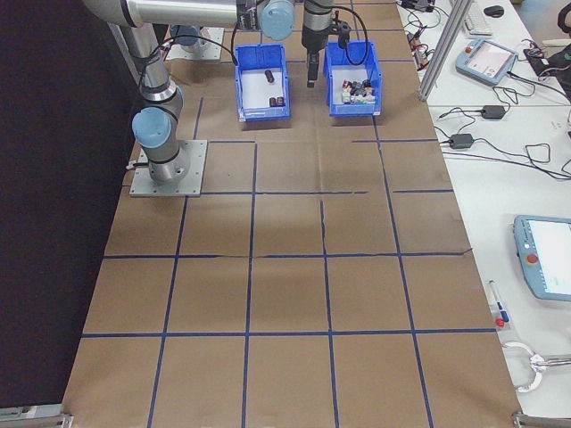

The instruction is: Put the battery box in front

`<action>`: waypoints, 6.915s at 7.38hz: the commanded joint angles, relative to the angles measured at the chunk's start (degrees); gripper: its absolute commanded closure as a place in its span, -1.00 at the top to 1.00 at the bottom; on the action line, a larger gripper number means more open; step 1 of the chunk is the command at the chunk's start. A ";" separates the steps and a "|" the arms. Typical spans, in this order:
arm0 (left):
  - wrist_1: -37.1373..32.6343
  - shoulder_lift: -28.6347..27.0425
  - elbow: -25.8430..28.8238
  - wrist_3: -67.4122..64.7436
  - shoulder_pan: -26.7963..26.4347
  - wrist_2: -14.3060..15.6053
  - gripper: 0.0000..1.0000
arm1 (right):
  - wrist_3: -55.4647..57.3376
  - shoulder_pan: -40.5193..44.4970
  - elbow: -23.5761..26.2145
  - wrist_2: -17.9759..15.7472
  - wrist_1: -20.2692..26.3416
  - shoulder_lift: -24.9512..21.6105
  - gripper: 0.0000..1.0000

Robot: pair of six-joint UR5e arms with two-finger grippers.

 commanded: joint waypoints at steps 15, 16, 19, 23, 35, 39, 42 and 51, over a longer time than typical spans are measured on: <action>44.16 7.15 -42.20 -135.08 -35.87 -3.94 0.99 | -63.92 27.04 -25.01 -0.41 -6.31 30.31 1.00; 44.26 6.61 -42.29 -135.75 -37.02 -4.03 0.99 | -64.41 27.83 -23.87 -0.23 -6.31 30.57 1.00; 44.43 4.85 -42.91 -140.41 -37.74 -4.03 0.99 | -64.06 28.10 -19.74 -0.31 -12.35 33.19 1.00; 44.70 1.42 -42.73 -137.61 -39.41 -3.51 0.81 | -63.62 28.10 -18.24 -1.01 -18.70 36.11 1.00; 48.92 4.13 -42.12 -130.51 -39.41 -4.83 -1.00 | -64.50 22.51 -18.06 -7.61 -18.36 28.39 -1.00; 36.37 14.76 -42.38 -106.48 -23.57 -4.82 -1.00 | -77.47 8.36 -17.45 -8.05 -15.64 23.55 -1.00; 30.75 13.92 -37.84 -82.84 -3.79 -4.91 -1.00 | -91.09 -1.75 -10.89 -7.44 -14.31 17.24 -1.00; 28.87 -24.05 -0.29 -85.70 -7.74 -8.08 -1.00 | -110.99 -18.13 22.37 -4.00 -20.81 -8.63 -1.00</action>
